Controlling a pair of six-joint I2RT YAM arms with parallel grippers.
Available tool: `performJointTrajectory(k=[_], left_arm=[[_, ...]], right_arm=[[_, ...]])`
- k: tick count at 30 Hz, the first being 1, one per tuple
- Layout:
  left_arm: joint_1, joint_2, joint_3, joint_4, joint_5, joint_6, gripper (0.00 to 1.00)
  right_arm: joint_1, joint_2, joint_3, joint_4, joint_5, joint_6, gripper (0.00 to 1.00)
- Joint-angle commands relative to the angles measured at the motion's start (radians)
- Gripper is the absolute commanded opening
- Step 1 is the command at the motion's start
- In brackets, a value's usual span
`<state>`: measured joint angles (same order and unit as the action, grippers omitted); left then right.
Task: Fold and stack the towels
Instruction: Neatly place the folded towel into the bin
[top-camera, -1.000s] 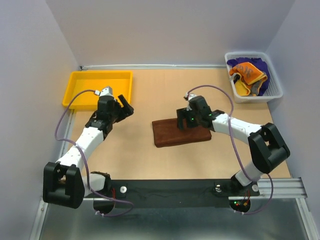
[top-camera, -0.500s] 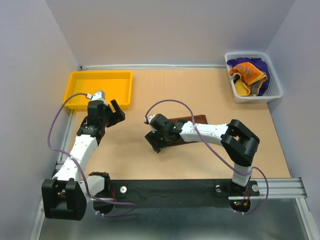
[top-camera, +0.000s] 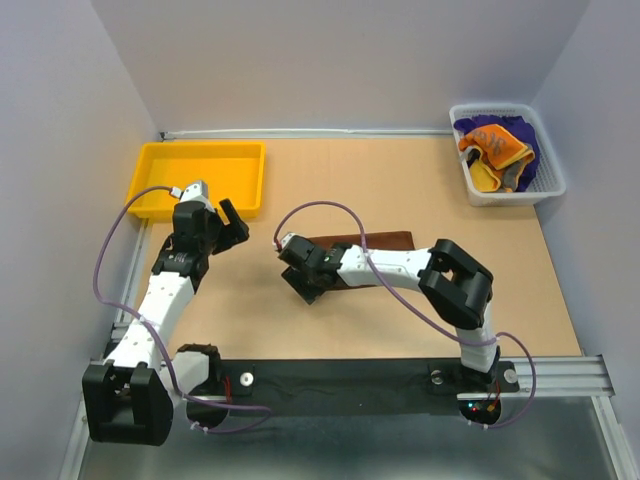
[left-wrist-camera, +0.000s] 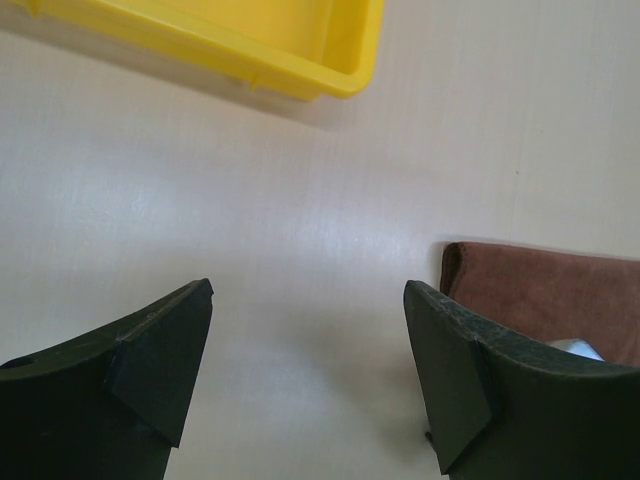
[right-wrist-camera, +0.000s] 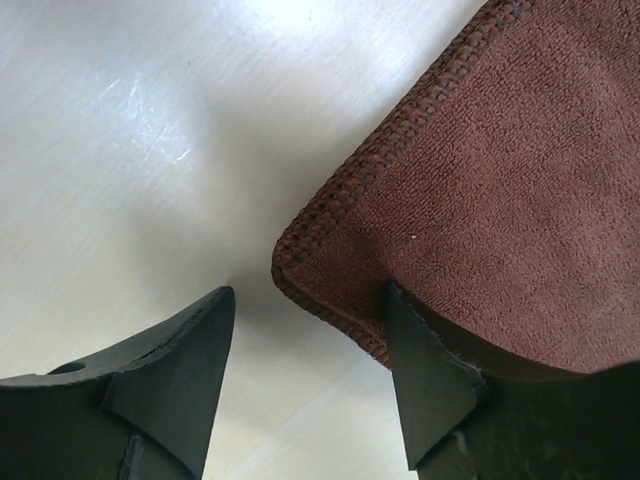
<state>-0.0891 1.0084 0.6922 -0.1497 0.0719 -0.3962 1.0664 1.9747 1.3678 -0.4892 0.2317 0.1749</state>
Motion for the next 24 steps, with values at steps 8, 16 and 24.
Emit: performJointTrajectory(k=[8, 16, 24], left_arm=[[0.005, 0.010, -0.033, 0.050, 0.103, 0.002, 0.89], [-0.011, 0.036, -0.148, 0.220, 0.339, -0.161, 0.89], [-0.164, 0.157, -0.237, 0.403, 0.347, -0.360, 0.89]], right_arm=[[0.014, 0.081, -0.018, -0.025, 0.113, 0.017, 0.16], [0.014, -0.019, -0.038, 0.035, 0.118, 0.018, 0.01], [-0.002, -0.148, -0.136, 0.207, 0.070, 0.054, 0.01]])
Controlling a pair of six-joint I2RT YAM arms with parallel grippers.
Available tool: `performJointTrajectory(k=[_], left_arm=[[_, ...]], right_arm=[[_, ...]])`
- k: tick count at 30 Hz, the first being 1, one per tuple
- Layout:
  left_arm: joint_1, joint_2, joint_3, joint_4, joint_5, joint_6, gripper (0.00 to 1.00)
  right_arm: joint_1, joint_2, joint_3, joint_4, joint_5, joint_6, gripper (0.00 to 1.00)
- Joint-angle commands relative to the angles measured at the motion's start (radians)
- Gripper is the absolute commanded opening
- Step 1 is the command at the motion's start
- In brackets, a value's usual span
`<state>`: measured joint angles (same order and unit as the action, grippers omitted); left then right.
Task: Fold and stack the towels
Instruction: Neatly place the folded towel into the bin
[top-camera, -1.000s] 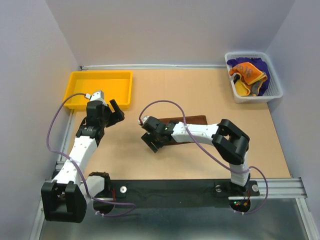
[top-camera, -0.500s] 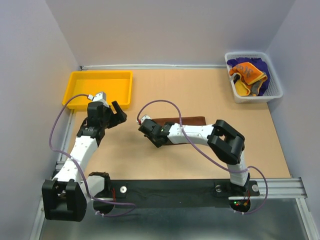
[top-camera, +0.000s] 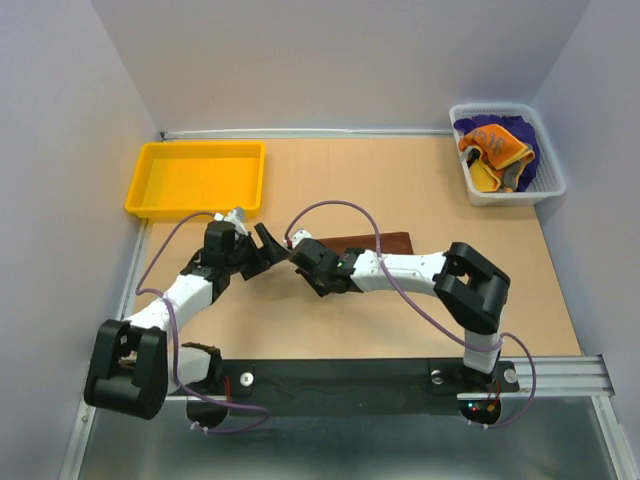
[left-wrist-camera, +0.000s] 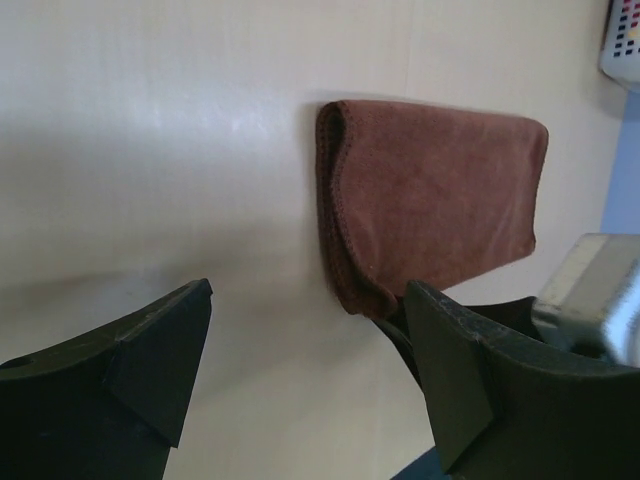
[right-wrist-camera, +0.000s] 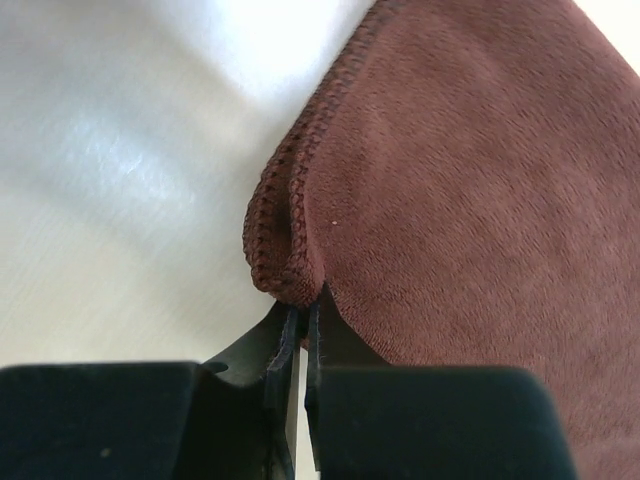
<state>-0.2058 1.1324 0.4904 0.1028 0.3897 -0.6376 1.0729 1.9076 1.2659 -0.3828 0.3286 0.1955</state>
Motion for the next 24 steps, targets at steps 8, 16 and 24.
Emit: performJointTrajectory(k=[8, 16, 24], left_arm=[[-0.174, 0.194, -0.043, 0.342, -0.011, -0.284, 0.90], [-0.216, 0.294, -0.038, 0.426, -0.072, -0.381, 0.90], [-0.248, 0.412, -0.067, 0.498, -0.109, -0.451, 0.84]], right_arm=[[-0.033, -0.147, -0.111, 0.174, -0.060, 0.068, 0.00], [-0.037, -0.156, -0.154, 0.220, -0.083, 0.084, 0.00], [-0.041, -0.176, -0.184, 0.262, -0.094, 0.105, 0.01]])
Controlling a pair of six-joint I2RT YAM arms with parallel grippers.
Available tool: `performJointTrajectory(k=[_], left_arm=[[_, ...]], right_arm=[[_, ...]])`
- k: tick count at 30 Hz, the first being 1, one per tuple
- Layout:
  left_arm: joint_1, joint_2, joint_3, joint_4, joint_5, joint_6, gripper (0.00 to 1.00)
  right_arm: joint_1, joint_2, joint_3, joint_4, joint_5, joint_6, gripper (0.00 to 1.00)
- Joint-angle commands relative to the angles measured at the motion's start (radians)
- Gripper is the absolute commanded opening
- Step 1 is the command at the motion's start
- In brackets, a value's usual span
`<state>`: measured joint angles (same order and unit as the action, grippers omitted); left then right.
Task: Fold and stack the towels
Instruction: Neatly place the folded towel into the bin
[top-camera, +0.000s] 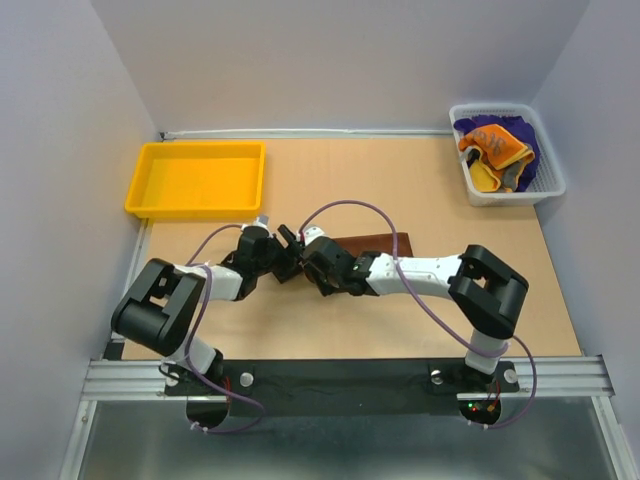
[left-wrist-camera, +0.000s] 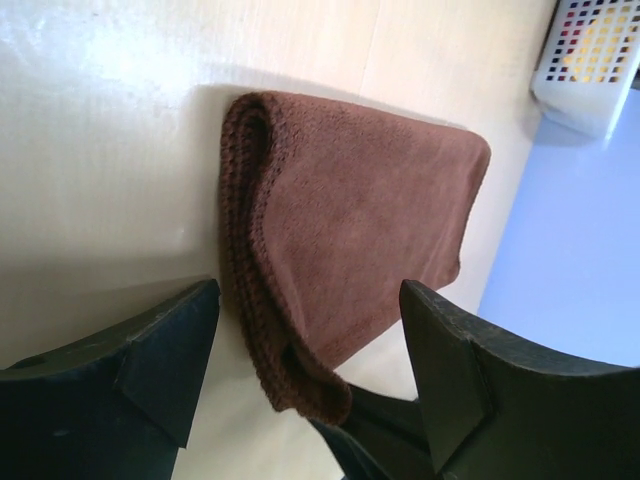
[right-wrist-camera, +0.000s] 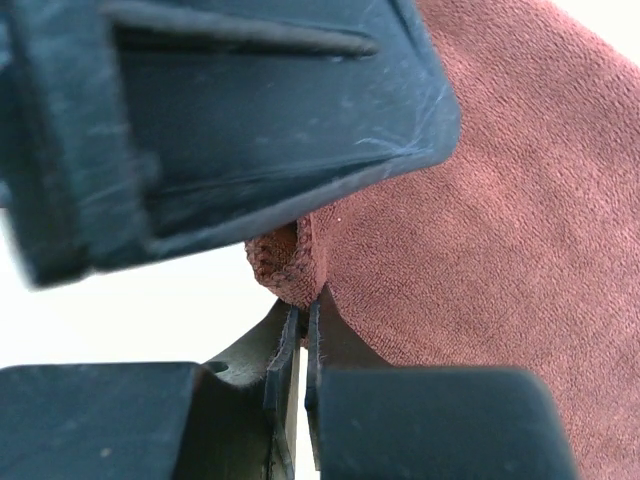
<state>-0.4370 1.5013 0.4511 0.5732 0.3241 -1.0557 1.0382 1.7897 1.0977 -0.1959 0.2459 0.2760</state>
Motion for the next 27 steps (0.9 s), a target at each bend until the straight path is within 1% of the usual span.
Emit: performJointTrajectory(k=[1, 2, 5, 9, 13, 16, 17, 18, 22, 23, 25, 26, 27], left_arm=[[-0.020, 0.049, -0.028, 0.033, -0.046, -0.043, 0.82], [-0.031, 0.062, -0.028, 0.039, -0.051, -0.044, 0.79], [-0.046, 0.074, -0.031, 0.042, -0.062, -0.052, 0.77], [-0.049, 0.071, -0.058, 0.043, -0.082, -0.064, 0.77], [-0.049, 0.083, -0.063, 0.048, -0.082, -0.061, 0.76], [-0.051, 0.091, -0.046, 0.048, -0.079, -0.053, 0.68], [-0.051, 0.091, -0.043, 0.048, -0.079, -0.050, 0.61], [-0.049, 0.091, -0.035, 0.050, -0.080, -0.046, 0.57], [-0.049, 0.105, -0.014, 0.047, -0.079, -0.027, 0.43], [-0.049, 0.109, -0.003, 0.044, -0.079, -0.014, 0.36], [-0.051, 0.114, 0.004, 0.037, -0.079, 0.002, 0.31], [-0.049, 0.116, 0.015, 0.030, -0.077, 0.017, 0.23], [-0.051, 0.116, 0.023, 0.025, -0.074, 0.029, 0.17]], right_arm=[[-0.007, -0.061, -0.018, 0.079, -0.011, 0.026, 0.00], [-0.007, -0.068, -0.022, 0.084, -0.010, 0.029, 0.01], [-0.012, -0.084, -0.028, 0.093, 0.001, 0.038, 0.00], [-0.021, -0.112, -0.041, 0.107, 0.024, 0.043, 0.00], [-0.024, -0.121, -0.053, 0.119, 0.013, 0.046, 0.01], [-0.024, -0.110, -0.056, 0.122, 0.003, 0.046, 0.00], [-0.026, -0.105, -0.062, 0.124, 0.000, 0.048, 0.01], [-0.024, -0.104, -0.065, 0.127, -0.008, 0.049, 0.00], [-0.024, -0.104, -0.079, 0.136, -0.016, 0.054, 0.01], [-0.026, -0.105, -0.081, 0.136, -0.017, 0.052, 0.00], [-0.024, -0.110, -0.091, 0.138, -0.019, 0.051, 0.01], [-0.024, -0.118, -0.101, 0.139, -0.016, 0.051, 0.01], [-0.024, -0.118, -0.101, 0.139, -0.016, 0.052, 0.01]])
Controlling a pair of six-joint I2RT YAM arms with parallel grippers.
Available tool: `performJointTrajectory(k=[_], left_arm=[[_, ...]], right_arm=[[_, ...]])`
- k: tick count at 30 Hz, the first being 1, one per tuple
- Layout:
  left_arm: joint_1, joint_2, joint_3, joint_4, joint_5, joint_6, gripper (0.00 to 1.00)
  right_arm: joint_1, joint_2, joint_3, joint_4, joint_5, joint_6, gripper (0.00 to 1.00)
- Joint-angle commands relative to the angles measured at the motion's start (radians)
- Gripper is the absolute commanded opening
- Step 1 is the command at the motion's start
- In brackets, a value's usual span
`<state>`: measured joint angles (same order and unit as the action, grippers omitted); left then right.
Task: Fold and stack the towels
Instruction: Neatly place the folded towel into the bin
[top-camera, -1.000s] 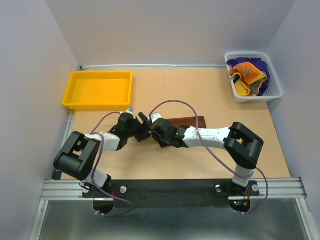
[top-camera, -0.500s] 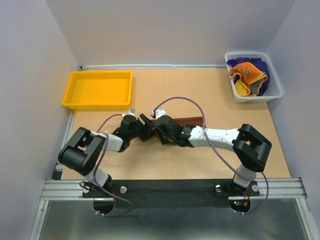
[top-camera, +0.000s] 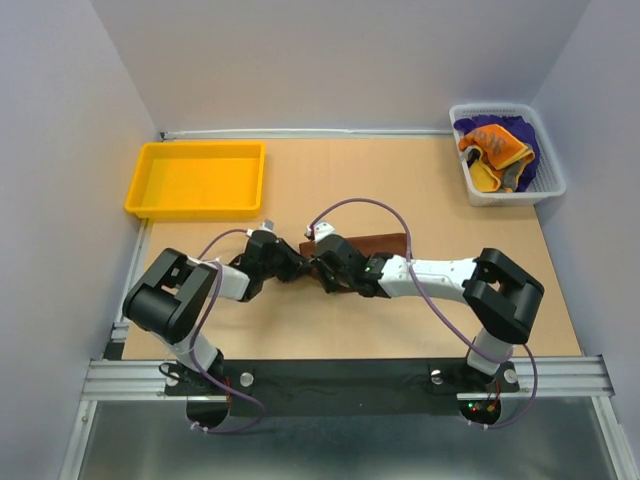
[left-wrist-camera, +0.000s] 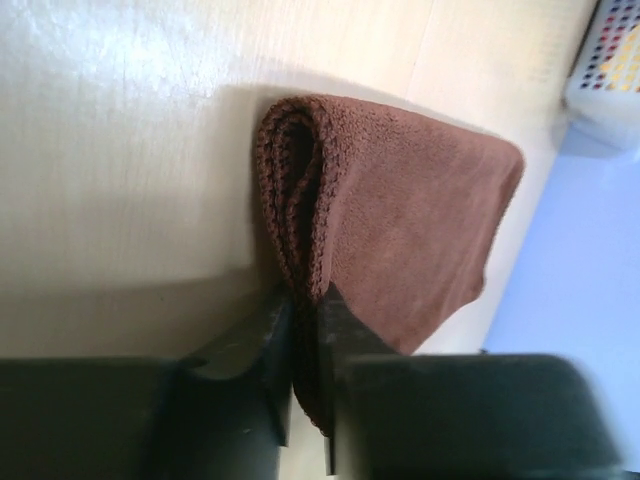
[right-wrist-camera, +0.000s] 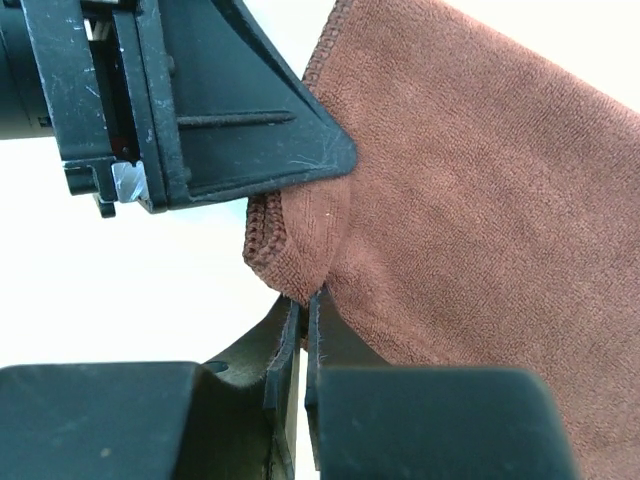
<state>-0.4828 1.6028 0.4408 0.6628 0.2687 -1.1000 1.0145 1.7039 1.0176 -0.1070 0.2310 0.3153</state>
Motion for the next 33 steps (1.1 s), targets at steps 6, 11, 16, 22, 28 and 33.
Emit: performJointTrajectory(k=[6, 11, 16, 22, 28, 33], left_arm=[[0.006, 0.016, 0.180, -0.236, -0.019, 0.239, 0.00], [0.045, 0.002, 0.367, -0.510, -0.091, 0.393, 0.00], [0.139, 0.046, 0.648, -0.739, -0.169, 0.555, 0.00], [0.263, 0.186, 1.027, -1.015, -0.261, 0.758, 0.00], [0.352, 0.307, 1.292, -1.138, -0.307, 0.885, 0.00], [0.420, 0.410, 1.456, -1.220, -0.379, 1.008, 0.00]], right_arm=[[-0.002, -0.113, -0.054, 0.049, 0.033, 0.010, 0.77], [-0.004, -0.248, -0.096, 0.021, 0.076, -0.012, 1.00], [-0.007, -0.355, -0.128, -0.052, 0.083, -0.027, 1.00], [-0.007, -0.458, -0.125, -0.118, 0.028, -0.025, 1.00], [-0.008, -0.411, -0.090, -0.157, 0.019, -0.061, 1.00], [-0.008, -0.380, -0.073, -0.171, -0.005, -0.048, 1.00]])
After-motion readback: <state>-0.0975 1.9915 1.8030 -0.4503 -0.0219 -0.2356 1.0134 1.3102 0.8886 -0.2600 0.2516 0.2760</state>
